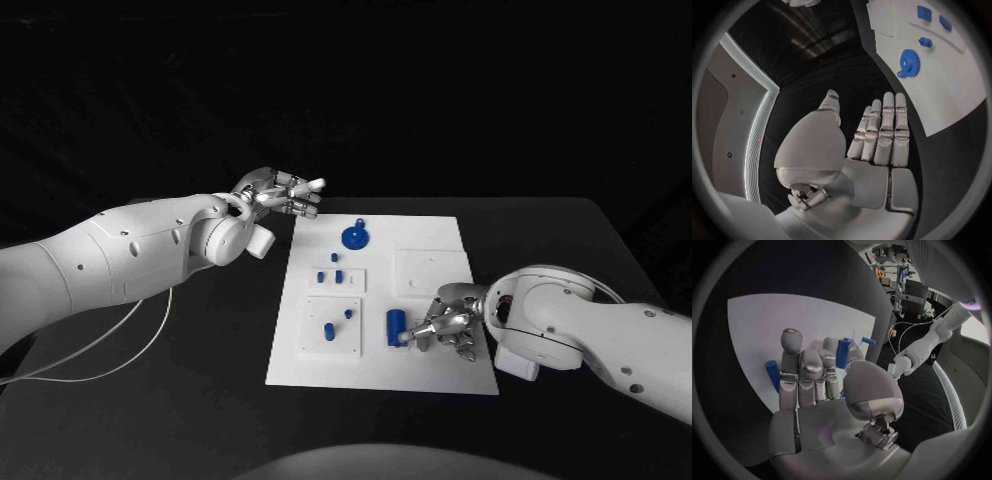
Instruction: Assemble the parts on the task board
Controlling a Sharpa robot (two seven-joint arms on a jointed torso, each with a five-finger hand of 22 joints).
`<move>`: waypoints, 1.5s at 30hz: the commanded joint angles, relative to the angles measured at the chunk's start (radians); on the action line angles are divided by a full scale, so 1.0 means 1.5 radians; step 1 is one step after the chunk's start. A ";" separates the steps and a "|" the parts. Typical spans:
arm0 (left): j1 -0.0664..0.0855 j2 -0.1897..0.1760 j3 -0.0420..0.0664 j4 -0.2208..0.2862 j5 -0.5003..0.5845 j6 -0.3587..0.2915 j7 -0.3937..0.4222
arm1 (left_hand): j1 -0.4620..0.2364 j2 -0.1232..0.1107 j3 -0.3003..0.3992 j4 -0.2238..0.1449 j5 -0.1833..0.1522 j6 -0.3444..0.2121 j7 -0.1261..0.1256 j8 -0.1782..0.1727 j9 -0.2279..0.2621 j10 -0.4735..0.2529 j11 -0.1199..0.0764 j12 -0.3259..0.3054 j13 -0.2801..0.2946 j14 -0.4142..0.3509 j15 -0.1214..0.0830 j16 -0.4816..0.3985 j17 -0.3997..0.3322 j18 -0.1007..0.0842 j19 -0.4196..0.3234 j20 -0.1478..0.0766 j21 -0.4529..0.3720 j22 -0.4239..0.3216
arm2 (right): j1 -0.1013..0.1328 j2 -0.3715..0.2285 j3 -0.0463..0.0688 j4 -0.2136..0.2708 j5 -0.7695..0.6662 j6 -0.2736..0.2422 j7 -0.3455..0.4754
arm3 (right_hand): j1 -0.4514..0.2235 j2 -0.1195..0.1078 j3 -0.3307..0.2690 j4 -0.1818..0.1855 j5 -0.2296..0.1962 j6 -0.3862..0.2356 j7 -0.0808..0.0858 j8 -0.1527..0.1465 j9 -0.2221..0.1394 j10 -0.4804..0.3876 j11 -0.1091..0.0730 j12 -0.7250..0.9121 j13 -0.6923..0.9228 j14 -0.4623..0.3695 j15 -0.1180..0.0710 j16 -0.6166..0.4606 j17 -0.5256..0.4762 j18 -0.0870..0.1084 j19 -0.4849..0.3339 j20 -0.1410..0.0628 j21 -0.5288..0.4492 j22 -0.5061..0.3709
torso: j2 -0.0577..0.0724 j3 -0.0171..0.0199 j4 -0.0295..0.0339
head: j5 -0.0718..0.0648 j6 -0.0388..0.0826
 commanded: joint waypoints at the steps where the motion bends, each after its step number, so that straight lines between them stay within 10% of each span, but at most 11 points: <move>1: 0.000 0.001 0.000 0.001 -0.002 0.009 0.002 | 0.000 0.005 0.000 -0.003 0.003 0.002 -0.001 -0.001 0.001 -0.005 0.001 0.000 0.001 -0.006 0.000 -0.001 0.001 -0.003 -0.001 0.005 0.002 -0.001 | -0.005 0.001 -0.004 0.001 -0.016 -0.003 -0.002 | -0.009 0.001 0.001 0.006 -0.006 0.004 0.000 0.004 0.001 0.005 -0.002 0.002 0.002 -0.001 -0.004 0.002 0.001 -0.011 0.029 -0.003 0.005 0.001 | 0.000 0.0000 -0.0002 | 0.000 0.000; 24: 0.000 0.000 0.000 -0.001 -0.002 0.011 0.000 | -0.005 0.010 -0.001 -0.008 0.003 0.002 -0.001 -0.001 0.001 -0.005 0.001 0.000 0.001 -0.006 0.000 -0.001 0.001 -0.003 -0.002 0.005 0.003 -0.001 | -0.006 0.000 -0.003 0.008 -0.025 -0.062 0.032 | -0.010 0.006 -0.036 0.065 0.017 0.007 0.000 0.003 0.006 0.008 -0.003 0.000 0.000 -0.002 -0.004 0.002 -0.005 -0.011 0.029 -0.004 0.018 0.001 | 0.000 0.0002 -0.0001 | -0.001 0.000; 45: -0.001 -0.002 0.000 -0.001 -0.003 0.012 -0.002 | -0.005 0.010 -0.001 -0.008 0.003 0.002 -0.001 -0.001 0.001 -0.005 0.001 0.000 0.001 -0.006 0.000 -0.001 0.001 -0.003 -0.002 0.005 0.003 -0.001 | -0.017 -0.019 0.016 0.031 -0.007 -0.036 0.078 | 0.001 -0.013 -0.034 0.042 0.022 0.008 0.000 0.003 0.007 0.008 -0.002 0.000 0.000 -0.002 -0.004 0.002 -0.006 -0.011 0.030 -0.004 0.024 0.003 | 0.000 0.0001 -0.0005 | 0.001 0.000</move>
